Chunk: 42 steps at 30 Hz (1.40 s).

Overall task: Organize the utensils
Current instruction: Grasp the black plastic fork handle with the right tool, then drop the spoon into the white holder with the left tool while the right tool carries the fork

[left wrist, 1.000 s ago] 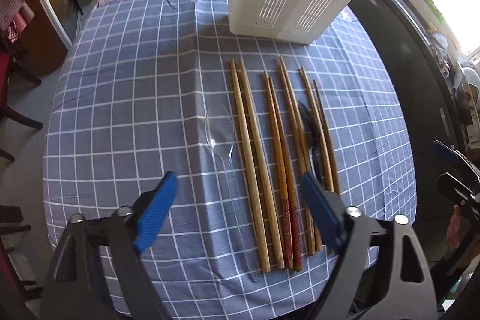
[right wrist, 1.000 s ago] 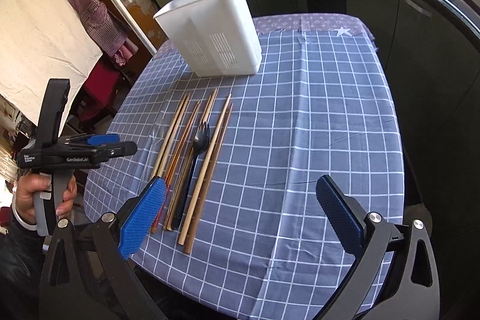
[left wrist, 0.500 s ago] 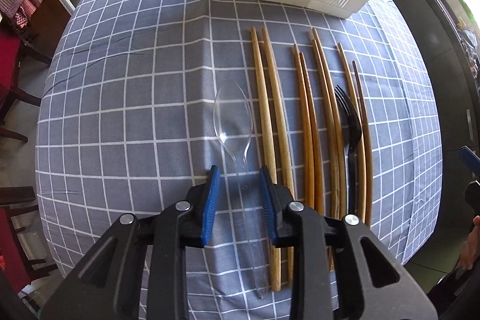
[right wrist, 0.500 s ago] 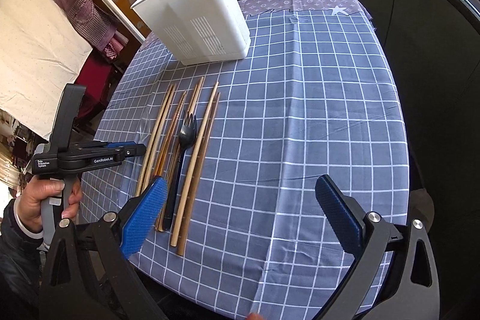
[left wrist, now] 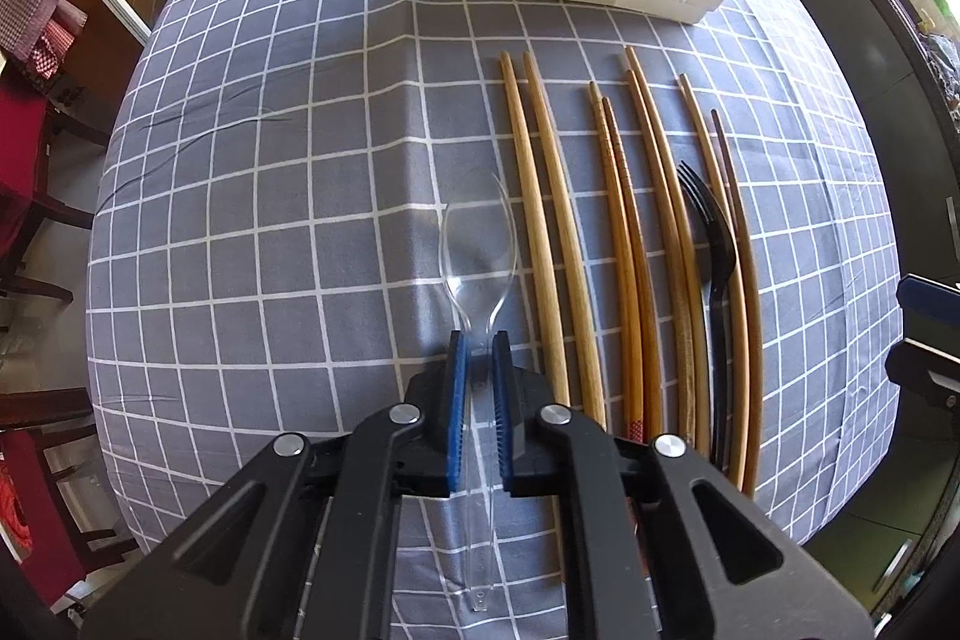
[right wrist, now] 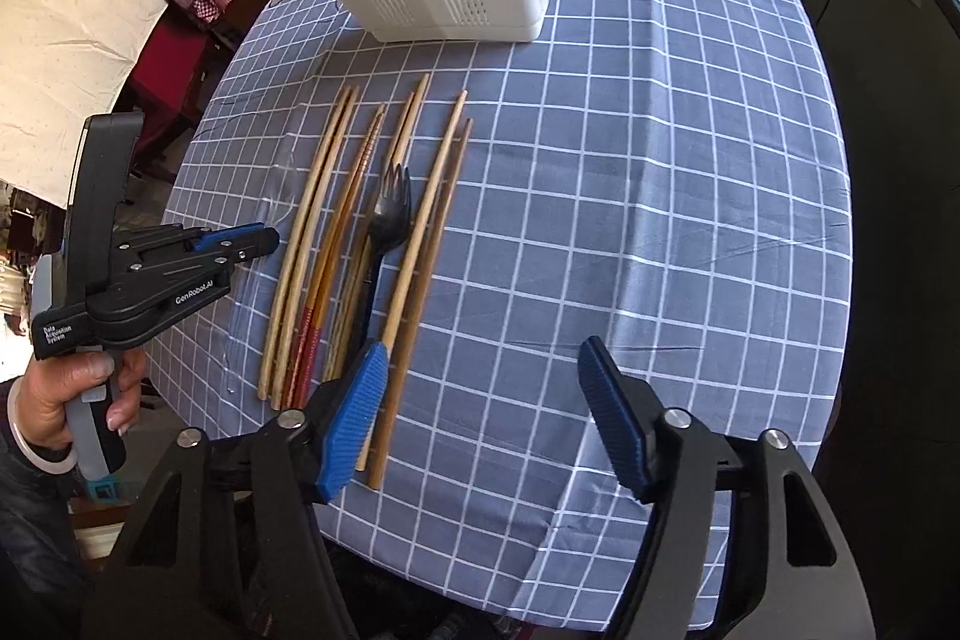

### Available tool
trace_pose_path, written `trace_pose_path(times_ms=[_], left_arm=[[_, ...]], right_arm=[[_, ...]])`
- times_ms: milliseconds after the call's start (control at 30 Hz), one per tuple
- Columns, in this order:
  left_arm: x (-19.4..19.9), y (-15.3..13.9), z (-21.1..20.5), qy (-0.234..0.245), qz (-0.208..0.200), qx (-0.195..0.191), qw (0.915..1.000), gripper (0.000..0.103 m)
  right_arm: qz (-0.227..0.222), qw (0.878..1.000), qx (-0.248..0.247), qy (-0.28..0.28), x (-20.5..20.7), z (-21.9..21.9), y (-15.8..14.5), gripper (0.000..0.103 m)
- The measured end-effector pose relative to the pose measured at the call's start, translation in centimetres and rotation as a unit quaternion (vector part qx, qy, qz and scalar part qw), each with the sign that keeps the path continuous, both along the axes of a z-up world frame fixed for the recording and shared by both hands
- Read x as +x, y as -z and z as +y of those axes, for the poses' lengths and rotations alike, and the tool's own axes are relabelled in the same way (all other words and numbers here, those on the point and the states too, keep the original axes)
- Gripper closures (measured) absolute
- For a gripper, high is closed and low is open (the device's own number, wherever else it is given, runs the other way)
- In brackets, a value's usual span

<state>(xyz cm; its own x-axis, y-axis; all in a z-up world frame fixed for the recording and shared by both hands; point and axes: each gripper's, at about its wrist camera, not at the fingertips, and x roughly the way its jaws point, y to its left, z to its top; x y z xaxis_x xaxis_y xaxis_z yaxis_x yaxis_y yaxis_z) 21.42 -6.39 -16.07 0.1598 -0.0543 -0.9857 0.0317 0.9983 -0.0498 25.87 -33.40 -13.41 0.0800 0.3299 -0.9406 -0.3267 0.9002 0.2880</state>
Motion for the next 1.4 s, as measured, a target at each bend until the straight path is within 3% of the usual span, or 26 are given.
trace_pose_path(times_ms=[67,300,400,467,567,867,1400], left_arm=[[0.0,-0.1,0.1,0.004,-0.003,-0.001,1.0000,0.094],[0.2,-0.8,0.8,0.016,-0.014,-0.007,0.9998,0.094],[0.0,-1.0,1.3,0.018,-0.016,-0.010,0.9997,0.094],[0.0,-1.1,1.5,0.021,-0.016,-0.012,0.9996,0.094],[-0.3,-1.1,1.7,0.023,-0.017,-0.013,0.9995,0.094],[-0.5,-1.0,1.8,0.030,-0.015,-0.019,0.9993,0.094],[-0.3,-1.6,1.4,0.038,-0.017,-0.014,0.9991,0.094]], right_arm=[[0.019,1.000,0.000,-0.006,0.5,1.4,0.6,0.050],[0.047,0.999,-0.015,-0.023,1.2,6.1,2.9,0.053],[0.038,0.998,-0.039,-0.029,1.6,7.5,3.3,0.068],[0.043,0.997,-0.049,-0.030,1.9,8.0,3.7,0.084],[0.043,0.997,-0.061,-0.032,1.8,8.8,4.0,0.089],[0.049,0.996,-0.066,-0.020,3.0,11.8,5.4,0.089],[0.036,0.994,-0.101,-0.030,2.6,12.6,6.3,0.092]])
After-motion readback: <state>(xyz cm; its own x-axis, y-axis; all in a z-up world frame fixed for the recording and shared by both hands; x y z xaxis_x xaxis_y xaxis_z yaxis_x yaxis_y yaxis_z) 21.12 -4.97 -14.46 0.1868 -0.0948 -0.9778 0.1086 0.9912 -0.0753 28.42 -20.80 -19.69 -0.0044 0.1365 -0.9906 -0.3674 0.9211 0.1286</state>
